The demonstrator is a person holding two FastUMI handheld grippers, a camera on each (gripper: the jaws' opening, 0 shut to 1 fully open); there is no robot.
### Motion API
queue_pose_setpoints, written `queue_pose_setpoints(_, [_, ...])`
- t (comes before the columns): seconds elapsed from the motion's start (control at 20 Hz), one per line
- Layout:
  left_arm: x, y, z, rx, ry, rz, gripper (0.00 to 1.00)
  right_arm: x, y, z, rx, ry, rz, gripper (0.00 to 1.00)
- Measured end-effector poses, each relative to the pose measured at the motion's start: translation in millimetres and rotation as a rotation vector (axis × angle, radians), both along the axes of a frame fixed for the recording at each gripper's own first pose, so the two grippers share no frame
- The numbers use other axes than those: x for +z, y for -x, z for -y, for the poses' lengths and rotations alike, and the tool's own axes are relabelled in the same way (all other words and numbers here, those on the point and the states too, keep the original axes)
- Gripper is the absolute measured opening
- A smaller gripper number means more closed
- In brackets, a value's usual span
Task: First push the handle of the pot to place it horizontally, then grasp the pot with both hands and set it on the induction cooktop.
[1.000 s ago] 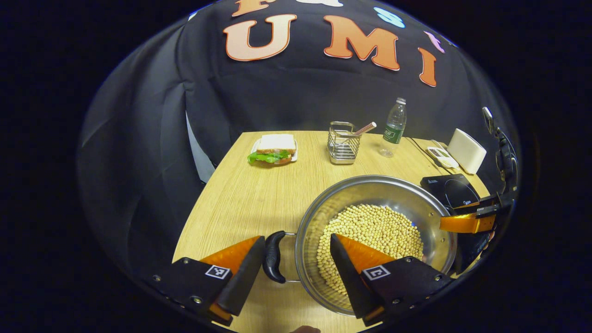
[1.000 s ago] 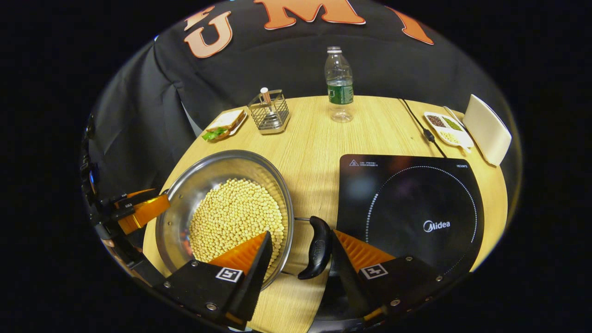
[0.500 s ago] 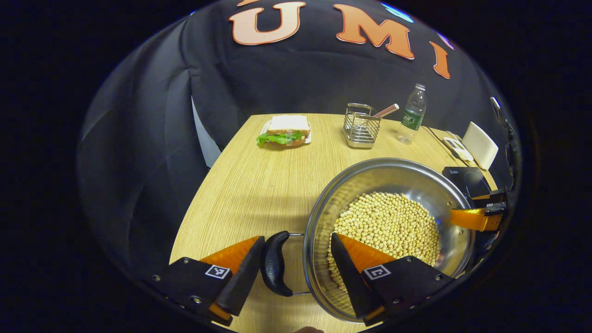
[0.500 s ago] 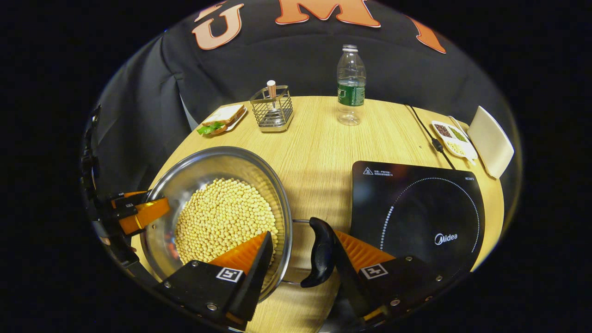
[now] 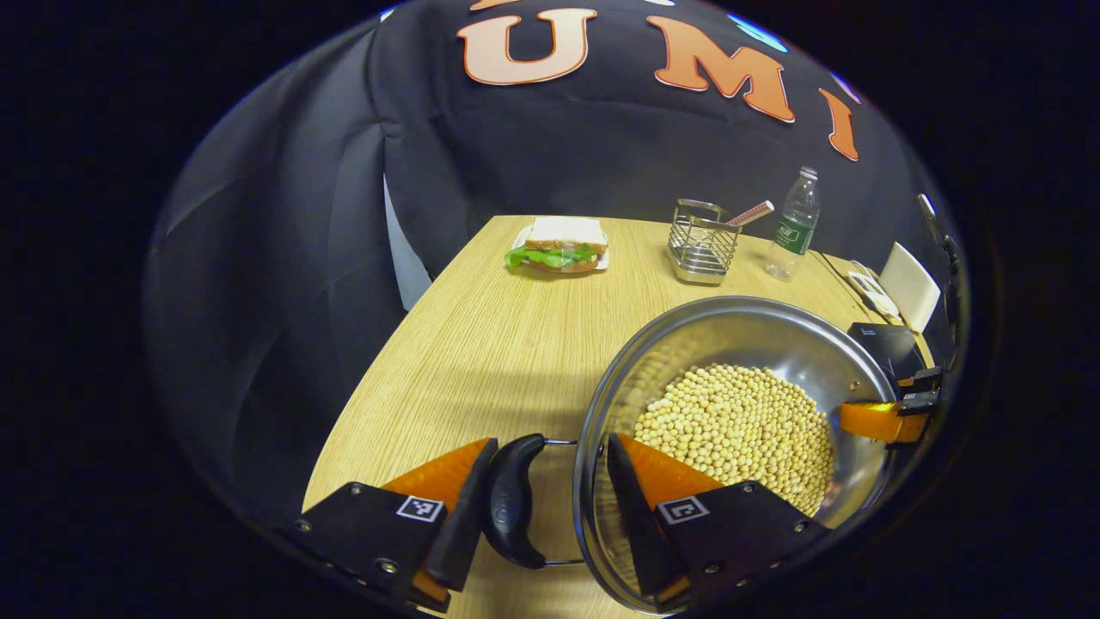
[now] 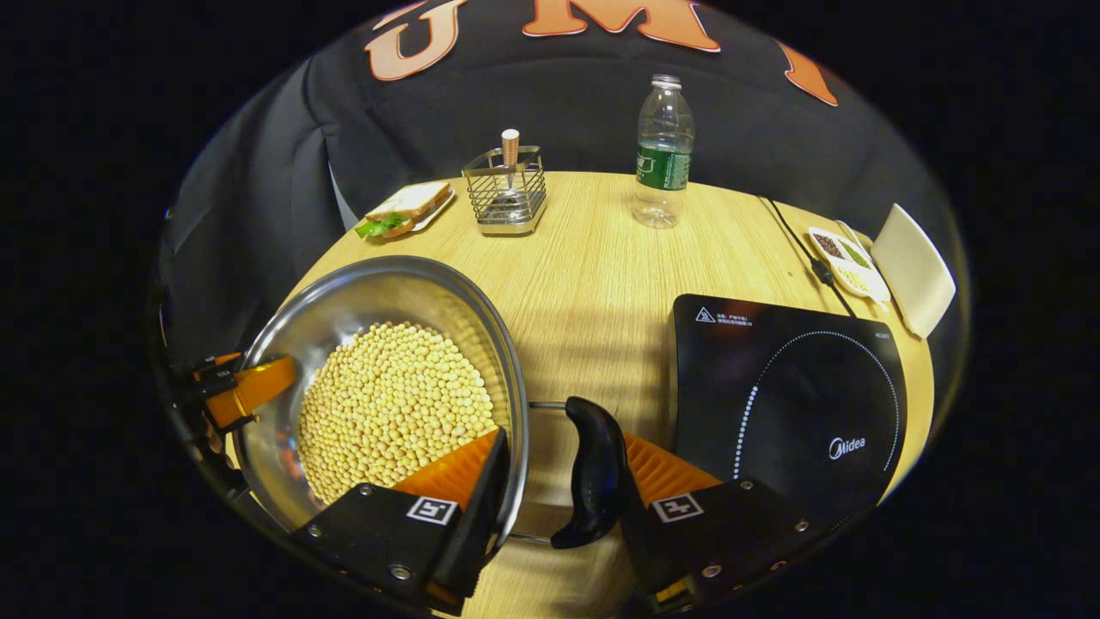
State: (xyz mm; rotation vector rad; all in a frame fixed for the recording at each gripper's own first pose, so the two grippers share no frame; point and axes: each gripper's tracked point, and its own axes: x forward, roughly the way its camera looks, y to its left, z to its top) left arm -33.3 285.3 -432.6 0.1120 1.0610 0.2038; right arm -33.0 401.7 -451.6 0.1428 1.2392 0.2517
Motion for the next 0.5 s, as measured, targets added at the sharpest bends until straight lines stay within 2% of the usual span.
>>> queue_pose_setpoints(0.3, [3.5,-2.5,-0.3,-0.021,-0.019,0.052,0.70,1.5,-2.3,-0.3,-0.026,-0.006,0.015,0.62])
queue_pose_setpoints(0.35, [5.8,-5.4,-0.2,-0.019,-0.026,0.064,0.68,2.0,-3.4,0.0,-0.027,-0.005,0.020,0.57])
queue_pose_setpoints(0.4, [6.2,-4.0,-0.6,-0.011,-0.029,0.070,0.67,2.7,-2.4,0.1,-0.030,-0.005,0.021,0.60])
queue_pose_setpoints(0.5, [6.8,-3.8,-1.1,0.011,-0.038,0.068,0.66,3.6,-3.4,-0.7,-0.025,-0.012,0.032,0.58])
